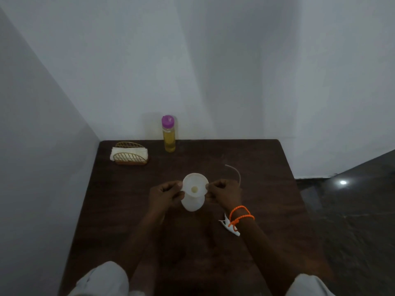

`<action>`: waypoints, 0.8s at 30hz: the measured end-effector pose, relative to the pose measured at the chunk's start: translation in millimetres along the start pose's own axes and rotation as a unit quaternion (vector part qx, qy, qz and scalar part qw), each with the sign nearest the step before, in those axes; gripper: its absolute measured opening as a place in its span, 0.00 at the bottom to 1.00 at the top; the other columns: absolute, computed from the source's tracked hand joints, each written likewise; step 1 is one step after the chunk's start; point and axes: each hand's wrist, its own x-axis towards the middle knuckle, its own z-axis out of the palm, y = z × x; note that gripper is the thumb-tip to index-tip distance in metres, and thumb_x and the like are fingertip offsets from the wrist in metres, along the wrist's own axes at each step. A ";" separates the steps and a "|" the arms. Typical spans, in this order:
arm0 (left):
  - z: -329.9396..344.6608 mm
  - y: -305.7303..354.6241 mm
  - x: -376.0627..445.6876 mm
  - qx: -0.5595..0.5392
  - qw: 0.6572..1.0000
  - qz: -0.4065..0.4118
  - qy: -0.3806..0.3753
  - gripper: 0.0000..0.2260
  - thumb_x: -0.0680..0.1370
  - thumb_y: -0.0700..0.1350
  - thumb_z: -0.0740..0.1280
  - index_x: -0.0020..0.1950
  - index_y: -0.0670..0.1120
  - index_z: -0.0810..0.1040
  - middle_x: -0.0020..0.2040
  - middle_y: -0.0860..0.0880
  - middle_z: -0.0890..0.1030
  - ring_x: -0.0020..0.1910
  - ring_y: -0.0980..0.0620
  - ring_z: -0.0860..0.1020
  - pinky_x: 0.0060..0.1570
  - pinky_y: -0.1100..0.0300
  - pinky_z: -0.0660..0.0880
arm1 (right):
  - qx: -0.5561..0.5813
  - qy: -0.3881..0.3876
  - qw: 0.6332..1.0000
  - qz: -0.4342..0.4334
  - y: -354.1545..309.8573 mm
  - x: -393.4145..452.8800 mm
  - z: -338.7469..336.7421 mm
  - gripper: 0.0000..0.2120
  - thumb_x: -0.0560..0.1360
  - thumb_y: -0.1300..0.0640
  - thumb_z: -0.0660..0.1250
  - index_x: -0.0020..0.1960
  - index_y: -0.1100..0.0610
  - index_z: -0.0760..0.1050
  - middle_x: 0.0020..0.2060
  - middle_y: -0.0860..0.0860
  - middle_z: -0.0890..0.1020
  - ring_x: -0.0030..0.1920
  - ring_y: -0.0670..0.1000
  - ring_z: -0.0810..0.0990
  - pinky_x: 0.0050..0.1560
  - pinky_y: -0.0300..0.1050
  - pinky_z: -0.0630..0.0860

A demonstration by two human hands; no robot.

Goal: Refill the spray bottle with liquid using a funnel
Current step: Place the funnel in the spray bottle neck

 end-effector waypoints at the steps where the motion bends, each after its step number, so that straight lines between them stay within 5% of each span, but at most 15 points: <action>1: 0.0 0.0 -0.1 0.005 1.000 0.001 -0.003 0.06 0.76 0.38 0.73 0.52 0.43 0.85 0.53 0.43 0.86 0.54 0.45 0.84 0.44 0.58 0.83 | -0.003 -0.002 1.000 0.002 -0.6 0.6 0.3 0.05 0.73 0.65 0.74 0.46 0.68 0.81 0.38 0.63 0.85 0.31 0.50 0.84 0.31 0.39 0.80; 10: -7.3 5.5 12.4 -0.001 1.000 -0.021 -0.014 0.07 0.76 0.40 0.73 0.53 0.42 0.85 0.50 0.43 0.87 0.53 0.43 0.85 0.51 0.49 0.83 | -0.086 -0.016 0.996 -0.016 -0.9 10.1 -5.4 0.07 0.73 0.57 0.76 0.42 0.61 0.83 0.35 0.57 0.86 0.37 0.52 0.86 0.38 0.44 0.84; 18: -17.0 44.5 53.2 0.054 0.997 0.018 0.043 0.08 0.76 0.49 0.75 0.51 0.48 0.85 0.49 0.44 0.86 0.51 0.46 0.84 0.55 0.47 0.82 | -0.161 0.066 0.981 -0.089 -16.4 48.3 -3.5 0.13 0.72 0.44 0.74 0.34 0.51 0.81 0.28 0.49 0.84 0.33 0.47 0.84 0.45 0.51 0.83; 24: -1.4 106.7 114.3 0.226 0.951 0.179 0.114 0.17 0.73 0.50 0.77 0.60 0.48 0.82 0.53 0.49 0.85 0.52 0.49 0.83 0.57 0.49 0.81 | -0.238 0.004 0.955 -0.178 -65.6 99.8 33.1 0.07 0.70 0.50 0.77 0.41 0.54 0.85 0.35 0.49 0.85 0.37 0.45 0.81 0.39 0.33 0.73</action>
